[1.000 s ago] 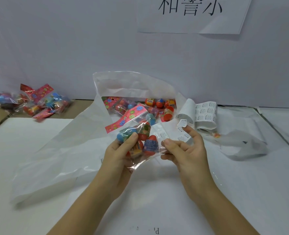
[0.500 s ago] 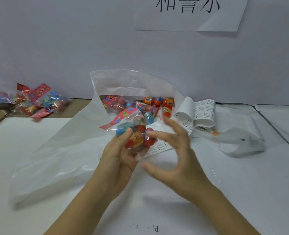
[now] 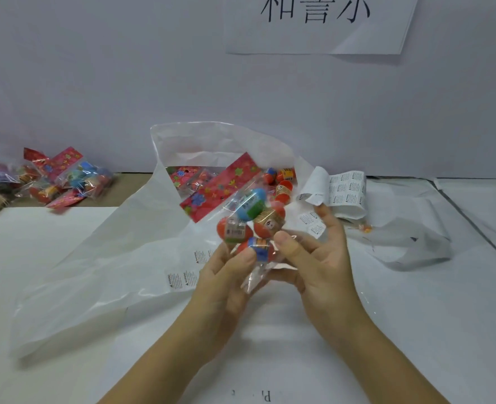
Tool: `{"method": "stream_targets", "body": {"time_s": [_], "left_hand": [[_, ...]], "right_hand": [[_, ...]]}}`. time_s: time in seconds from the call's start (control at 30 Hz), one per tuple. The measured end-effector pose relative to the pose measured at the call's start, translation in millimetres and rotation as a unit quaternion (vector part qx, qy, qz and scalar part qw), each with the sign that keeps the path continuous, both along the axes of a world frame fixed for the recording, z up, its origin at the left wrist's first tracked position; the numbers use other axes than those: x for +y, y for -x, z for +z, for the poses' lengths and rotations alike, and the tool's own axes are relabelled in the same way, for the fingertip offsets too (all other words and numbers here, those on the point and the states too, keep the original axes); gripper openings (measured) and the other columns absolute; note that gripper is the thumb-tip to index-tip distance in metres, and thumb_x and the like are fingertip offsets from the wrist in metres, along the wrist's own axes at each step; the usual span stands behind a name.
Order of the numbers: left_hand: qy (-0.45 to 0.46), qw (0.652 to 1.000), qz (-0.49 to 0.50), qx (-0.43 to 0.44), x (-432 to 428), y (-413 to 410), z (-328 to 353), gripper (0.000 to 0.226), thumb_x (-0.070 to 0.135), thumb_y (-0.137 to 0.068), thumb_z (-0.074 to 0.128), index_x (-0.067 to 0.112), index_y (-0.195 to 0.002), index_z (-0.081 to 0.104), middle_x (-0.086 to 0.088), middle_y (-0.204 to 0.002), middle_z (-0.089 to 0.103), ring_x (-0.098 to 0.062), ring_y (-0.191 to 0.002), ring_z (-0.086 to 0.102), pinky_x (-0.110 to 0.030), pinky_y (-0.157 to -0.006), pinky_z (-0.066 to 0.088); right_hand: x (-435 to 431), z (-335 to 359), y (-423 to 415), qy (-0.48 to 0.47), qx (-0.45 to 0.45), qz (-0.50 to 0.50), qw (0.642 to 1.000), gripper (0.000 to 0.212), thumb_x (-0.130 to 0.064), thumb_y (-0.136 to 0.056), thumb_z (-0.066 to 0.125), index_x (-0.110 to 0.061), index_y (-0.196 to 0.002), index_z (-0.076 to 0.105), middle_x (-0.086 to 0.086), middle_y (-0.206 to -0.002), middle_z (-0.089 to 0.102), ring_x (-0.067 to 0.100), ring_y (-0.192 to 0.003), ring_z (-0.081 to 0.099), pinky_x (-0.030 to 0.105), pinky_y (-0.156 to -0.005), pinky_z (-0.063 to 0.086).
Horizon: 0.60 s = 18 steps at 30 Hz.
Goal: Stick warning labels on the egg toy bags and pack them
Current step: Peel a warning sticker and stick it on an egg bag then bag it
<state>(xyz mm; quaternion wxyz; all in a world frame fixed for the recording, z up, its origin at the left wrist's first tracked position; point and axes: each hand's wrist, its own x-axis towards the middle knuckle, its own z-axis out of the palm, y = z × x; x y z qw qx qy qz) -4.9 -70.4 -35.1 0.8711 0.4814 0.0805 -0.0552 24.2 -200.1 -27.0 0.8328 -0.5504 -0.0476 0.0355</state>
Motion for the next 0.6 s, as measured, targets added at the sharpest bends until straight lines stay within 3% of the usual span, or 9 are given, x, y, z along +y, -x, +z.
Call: {"method": "stream_targets", "body": {"time_s": [0.07, 0.13, 0.33, 0.43, 0.5, 0.6], "left_hand": [[0.038, 0.999, 0.018, -0.011, 1, 0, 1, 0.066, 0.032, -0.07, 0.084, 0.009, -0.126, 0.059, -0.012, -0.117, 0.071, -0.025, -0.106, 0.069, -0.03, -0.078, 0.058], [0.053, 0.997, 0.052, 0.01, 7, -1, -1, 0.056, 0.025, -0.071, 0.076, 0.011, -0.124, 0.061, -0.011, -0.113, 0.073, -0.024, -0.102, 0.071, -0.028, -0.073, 0.059], [0.033, 0.998, 0.044, 0.007, 13, -4, 5, 0.063, 0.03, -0.067, 0.073, 0.009, -0.125, 0.06, -0.014, -0.114, 0.072, -0.029, -0.103, 0.071, -0.029, -0.073, 0.059], [0.039, 0.999, 0.036, 0.014, 14, -5, 3, 0.059, 0.028, -0.067, 0.072, 0.01, -0.122, 0.06, -0.015, -0.113, 0.072, -0.031, -0.101, 0.071, -0.029, -0.072, 0.06], [0.036, 0.999, 0.032, 0.011, 16, -6, 4, 0.054, 0.028, -0.068, 0.07, 0.012, -0.119, 0.061, -0.014, -0.112, 0.073, -0.031, -0.1, 0.072, -0.029, -0.071, 0.06], [0.012, 0.999, 0.032, 0.011, 18, -8, 6, 0.064, 0.03, -0.064, 0.073, 0.012, -0.124, 0.058, -0.012, -0.111, 0.073, -0.029, -0.099, 0.072, -0.03, -0.074, 0.06]], "right_hand": [[3, -4, 3, 0.039, 0.007, 0.018, 0.999, 0.075, -0.023, -0.066, 0.078, -0.051, -0.122, 0.036, 0.008, -0.104, 0.072, 0.022, -0.086, 0.073, 0.036, -0.062, 0.059], [4, -5, 2, 0.067, -0.002, -0.008, 0.998, 0.075, -0.021, -0.066, 0.078, -0.054, -0.117, 0.035, 0.001, -0.105, 0.07, 0.017, -0.089, 0.073, 0.031, -0.063, 0.059], [-8, -3, -9, 0.055, 0.042, -0.006, 0.998, 0.075, -0.014, -0.069, 0.079, -0.041, -0.123, 0.034, 0.01, -0.089, 0.075, 0.024, -0.073, 0.073, 0.03, -0.061, 0.057], [-10, -2, -12, 0.043, 0.058, 0.008, 0.997, 0.085, -0.017, -0.059, 0.081, -0.036, -0.126, 0.034, 0.013, -0.086, 0.074, 0.024, -0.064, 0.07, 0.029, -0.058, 0.056], [-12, 0, -13, 0.029, 0.082, 0.032, 0.996, 0.091, -0.016, -0.056, 0.082, -0.033, -0.13, 0.033, 0.011, -0.088, 0.075, 0.024, -0.064, 0.07, 0.028, -0.057, 0.056], [-16, 3, -13, 0.028, 0.103, 0.076, 0.991, 0.091, -0.013, -0.058, 0.081, -0.032, -0.133, 0.033, 0.011, -0.089, 0.075, 0.024, -0.067, 0.071, 0.027, -0.057, 0.056]]}}
